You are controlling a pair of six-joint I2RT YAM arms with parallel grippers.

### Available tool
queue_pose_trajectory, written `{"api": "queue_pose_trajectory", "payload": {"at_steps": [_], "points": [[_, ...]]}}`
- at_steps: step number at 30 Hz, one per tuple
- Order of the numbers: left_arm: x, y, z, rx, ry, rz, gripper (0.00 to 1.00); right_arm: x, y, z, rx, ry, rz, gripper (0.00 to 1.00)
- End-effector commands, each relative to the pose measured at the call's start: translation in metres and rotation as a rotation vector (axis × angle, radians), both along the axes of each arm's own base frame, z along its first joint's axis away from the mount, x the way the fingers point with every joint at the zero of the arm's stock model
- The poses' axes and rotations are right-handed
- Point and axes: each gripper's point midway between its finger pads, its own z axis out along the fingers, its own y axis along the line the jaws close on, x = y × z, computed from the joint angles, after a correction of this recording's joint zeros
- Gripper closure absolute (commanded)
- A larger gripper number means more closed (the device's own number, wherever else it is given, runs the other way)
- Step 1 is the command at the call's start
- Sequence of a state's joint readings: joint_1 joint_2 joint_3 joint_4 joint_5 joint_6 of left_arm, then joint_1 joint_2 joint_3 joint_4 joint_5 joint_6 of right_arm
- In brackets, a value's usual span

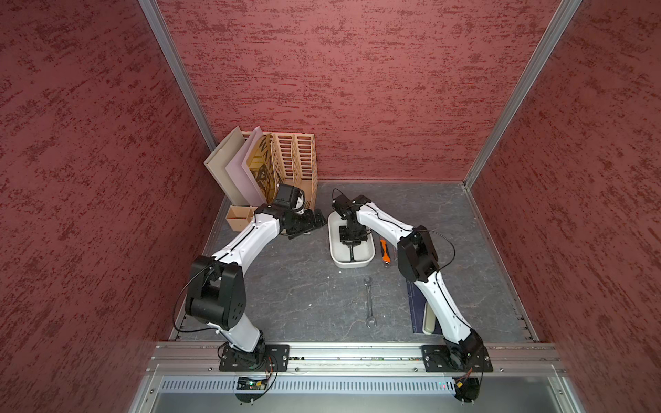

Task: Take out the wrench from the storage box
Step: Pick up the wrench from the storage box.

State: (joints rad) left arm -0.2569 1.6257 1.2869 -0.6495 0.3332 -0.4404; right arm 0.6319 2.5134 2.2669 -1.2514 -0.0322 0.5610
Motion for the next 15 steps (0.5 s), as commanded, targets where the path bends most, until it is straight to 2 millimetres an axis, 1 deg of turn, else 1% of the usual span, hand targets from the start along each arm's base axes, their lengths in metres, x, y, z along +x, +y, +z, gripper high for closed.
{"api": "queue_pose_trajectory", "payload": {"at_steps": [1,7,15], "points": [[0.008,0.001,0.005,-0.007,-0.025,0.002,0.00,-0.001,-0.004,-0.016,-0.031,0.009,-0.014,0.89],[0.008,0.001,0.007,-0.013,-0.028,0.000,0.00,0.005,-0.001,0.005,-0.013,-0.024,-0.015,0.90],[0.006,0.000,0.011,-0.021,-0.041,-0.002,0.00,0.011,-0.003,0.033,-0.010,-0.070,-0.014,0.90]]}}
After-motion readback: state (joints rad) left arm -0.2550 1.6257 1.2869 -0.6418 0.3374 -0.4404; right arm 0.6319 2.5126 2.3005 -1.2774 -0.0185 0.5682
